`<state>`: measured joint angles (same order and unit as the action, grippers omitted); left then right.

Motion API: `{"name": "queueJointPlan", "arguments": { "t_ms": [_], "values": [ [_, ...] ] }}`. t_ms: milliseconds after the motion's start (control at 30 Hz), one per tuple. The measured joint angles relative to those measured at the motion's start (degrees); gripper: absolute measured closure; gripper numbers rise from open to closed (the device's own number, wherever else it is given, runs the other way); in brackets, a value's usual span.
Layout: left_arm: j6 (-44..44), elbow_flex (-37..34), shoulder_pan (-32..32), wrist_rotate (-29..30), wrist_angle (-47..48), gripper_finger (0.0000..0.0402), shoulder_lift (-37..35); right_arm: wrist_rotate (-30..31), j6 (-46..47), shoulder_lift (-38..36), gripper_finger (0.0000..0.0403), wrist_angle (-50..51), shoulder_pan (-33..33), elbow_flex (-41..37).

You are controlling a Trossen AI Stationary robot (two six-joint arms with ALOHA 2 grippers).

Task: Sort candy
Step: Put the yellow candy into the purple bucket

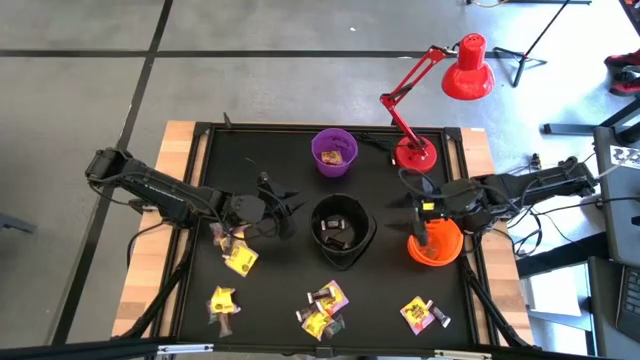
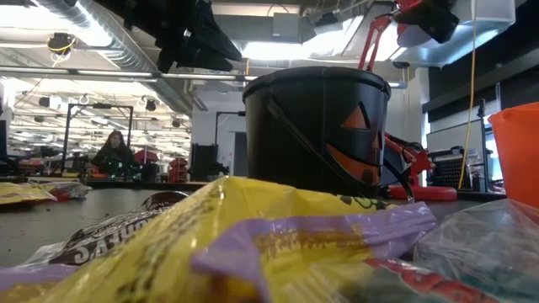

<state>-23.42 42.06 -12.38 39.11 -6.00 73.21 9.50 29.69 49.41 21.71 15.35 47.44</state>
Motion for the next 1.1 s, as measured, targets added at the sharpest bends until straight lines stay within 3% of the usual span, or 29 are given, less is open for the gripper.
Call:
{"name": "queueJointPlan", "arguments": {
  "t_ms": [333, 500, 867, 1000, 1100],
  "values": [
    [0.0, 0.0, 0.0, 0.0, 0.0, 0.0257, 0.0, 13.0, 1.9, 7.8, 0.0106, -11.0, 0.0, 0.0],
    [0.0, 0.0, 0.0, 0.0, 0.0, 0.0257, 0.0, 5.9, 1.8, 11.3, 0.0107, -12.3, 0.0, 0.5],
    [0.0, 0.0, 0.0, 0.0, 0.0, 0.0257, 0.0, -16.9, 5.9, 14.4, 0.0107, -12.3, 0.7, 0.6],
    [0.0, 0.0, 0.0, 0.0, 0.0, 0.0257, 0.0, -17.7, 6.1, 15.3, 0.0107, -12.2, 4.6, 0.7],
    [0.0, 0.0, 0.0, 0.0, 0.0, 0.0257, 0.0, -14.2, 6.1, 15.5, 0.0107, -11.2, 8.9, 0.7]
  ]
}}
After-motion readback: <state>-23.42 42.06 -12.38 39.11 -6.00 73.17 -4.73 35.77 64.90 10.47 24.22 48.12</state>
